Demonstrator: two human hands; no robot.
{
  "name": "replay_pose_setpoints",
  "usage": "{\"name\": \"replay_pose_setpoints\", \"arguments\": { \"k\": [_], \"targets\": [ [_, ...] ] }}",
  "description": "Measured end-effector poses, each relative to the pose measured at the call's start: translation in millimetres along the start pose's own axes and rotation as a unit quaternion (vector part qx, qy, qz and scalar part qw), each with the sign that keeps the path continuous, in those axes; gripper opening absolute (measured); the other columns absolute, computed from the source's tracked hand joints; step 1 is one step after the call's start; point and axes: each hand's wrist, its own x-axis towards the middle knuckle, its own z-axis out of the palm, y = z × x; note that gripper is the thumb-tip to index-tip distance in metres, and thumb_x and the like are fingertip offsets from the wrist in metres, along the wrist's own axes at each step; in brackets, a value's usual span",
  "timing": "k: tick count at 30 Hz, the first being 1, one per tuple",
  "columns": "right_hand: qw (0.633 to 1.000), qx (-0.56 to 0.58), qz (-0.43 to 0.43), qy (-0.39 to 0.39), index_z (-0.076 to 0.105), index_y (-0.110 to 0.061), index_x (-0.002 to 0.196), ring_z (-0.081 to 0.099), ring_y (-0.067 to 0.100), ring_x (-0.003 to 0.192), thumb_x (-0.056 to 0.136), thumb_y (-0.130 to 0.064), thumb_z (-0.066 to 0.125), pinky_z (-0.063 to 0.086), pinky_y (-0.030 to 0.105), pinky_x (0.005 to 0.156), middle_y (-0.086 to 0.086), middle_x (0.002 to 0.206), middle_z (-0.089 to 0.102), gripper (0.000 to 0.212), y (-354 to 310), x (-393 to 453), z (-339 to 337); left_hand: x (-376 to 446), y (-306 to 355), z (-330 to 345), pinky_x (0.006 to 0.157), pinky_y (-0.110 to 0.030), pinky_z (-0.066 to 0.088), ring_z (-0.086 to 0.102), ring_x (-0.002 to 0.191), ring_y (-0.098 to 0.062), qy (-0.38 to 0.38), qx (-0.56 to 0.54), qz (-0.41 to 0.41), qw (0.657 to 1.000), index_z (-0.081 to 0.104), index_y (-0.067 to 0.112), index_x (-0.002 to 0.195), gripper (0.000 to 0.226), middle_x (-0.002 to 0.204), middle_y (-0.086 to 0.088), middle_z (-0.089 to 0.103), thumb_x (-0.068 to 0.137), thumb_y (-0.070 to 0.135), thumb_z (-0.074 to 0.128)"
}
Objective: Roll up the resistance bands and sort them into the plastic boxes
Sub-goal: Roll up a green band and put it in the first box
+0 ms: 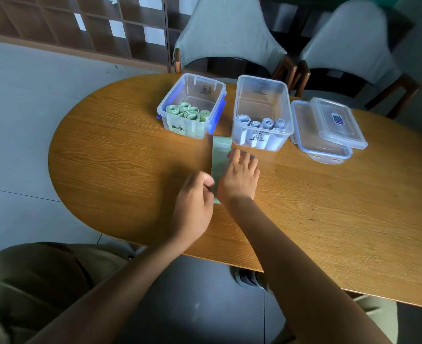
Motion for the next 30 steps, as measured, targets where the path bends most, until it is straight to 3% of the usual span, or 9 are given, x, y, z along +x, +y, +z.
{"name": "replay_pose_setpoints", "arguments": {
  "k": [2,6,10,15,21,24,28,30],
  "targets": [
    [1.0,-0.005,0.002,-0.018,0.038,-0.015,0.131,0.029,0.032,0.135,0.074,-0.013,0.063,0.033,0.041,0.108,0.009,0.139,0.04,0.062,-0.6,2.4,-2.5,-14.4,3.3,-5.6,0.07,-0.026,0.05,0.058,0.082,-0.013,-0.025,-0.005,0.008,1.0,0.06,0.011,0.098,0.022,0.093,0.001,0.063,0.083,-0.003,0.064],
    [1.0,-0.004,0.013,-0.019,0.037,-0.013,0.134,0.027,0.033,0.138,0.081,-0.01,0.057,0.03,0.041,0.11,0.011,0.142,0.038,0.057,-2.6,5.0,-4.6,-20.9,5.4,-5.0,0.072,-0.006,0.043,0.057,0.086,-0.005,-0.033,0.0,-0.01,0.999,0.063,0.014,0.104,0.025,0.1,0.004,0.065,0.083,0.01,0.077],
    [0.995,0.086,0.043,0.008,0.047,-0.015,0.126,0.037,0.031,0.126,0.08,-0.005,0.051,0.032,0.039,0.102,0.008,0.133,0.047,0.047,2.6,5.3,-1.6,-14.8,6.0,-2.8,0.068,-0.02,0.046,0.06,0.084,-0.011,-0.042,0.015,-0.004,0.999,0.067,0.015,0.096,0.021,0.093,0.006,0.064,0.081,0.012,0.081],
    [0.955,0.263,0.108,0.088,0.062,-0.009,0.106,0.048,0.03,0.104,0.087,0.005,0.039,0.039,0.038,0.092,0.009,0.108,0.064,0.032,17.9,-2.2,-3.5,-11.0,5.3,-4.2,0.07,-0.017,0.031,0.053,0.081,-0.01,-0.042,0.037,0.0,0.998,0.071,0.017,0.093,0.021,0.088,0.008,0.061,0.077,0.008,0.082],
    [0.925,0.359,0.11,0.056,0.064,-0.017,0.095,0.064,0.016,0.084,0.096,-0.001,0.043,0.045,0.027,0.074,-0.006,0.092,0.07,0.027,33.5,-62.6,-22.3,-16.0,3.7,-5.1,0.071,-0.018,0.04,0.063,0.082,-0.016,-0.03,0.034,0.002,0.999,0.075,0.014,0.09,0.023,0.091,0.004,0.069,0.072,0.005,0.085],
    [0.911,0.389,0.13,0.042,0.064,-0.027,0.092,0.067,0.004,0.082,0.096,-0.004,0.049,0.052,0.029,0.075,-0.012,0.09,0.073,0.028,37.0,-93.8,-32.6,-23.9,3.9,-7.6,0.071,-0.021,0.047,0.065,0.083,-0.016,-0.026,0.037,0.006,0.999,0.076,0.015,0.091,0.023,0.092,0.004,0.07,0.072,0.006,0.085],
    [0.905,0.403,0.13,0.028,0.07,-0.025,0.1,0.067,-0.003,0.087,0.097,-0.006,0.053,0.055,0.025,0.081,-0.015,0.093,0.074,0.025,38.8,-122.6,-37.6,-34.1,4.3,-11.6,0.071,-0.034,0.054,0.066,0.084,-0.018,-0.025,0.041,0.015,0.999,0.076,0.015,0.094,0.025,0.094,0.005,0.07,0.073,0.005,0.085],
    [0.907,0.405,0.117,0.02,0.07,-0.022,0.107,0.065,-0.009,0.09,0.098,-0.007,0.053,0.053,0.015,0.08,-0.018,0.096,0.072,0.025,35.1,-131.1,-39.0,-36.6,4.2,-11.8,0.072,-0.035,0.055,0.066,0.085,-0.019,-0.025,0.044,0.018,0.999,0.076,0.016,0.095,0.026,0.095,0.005,0.071,0.074,0.004,0.084]
  ]
}}
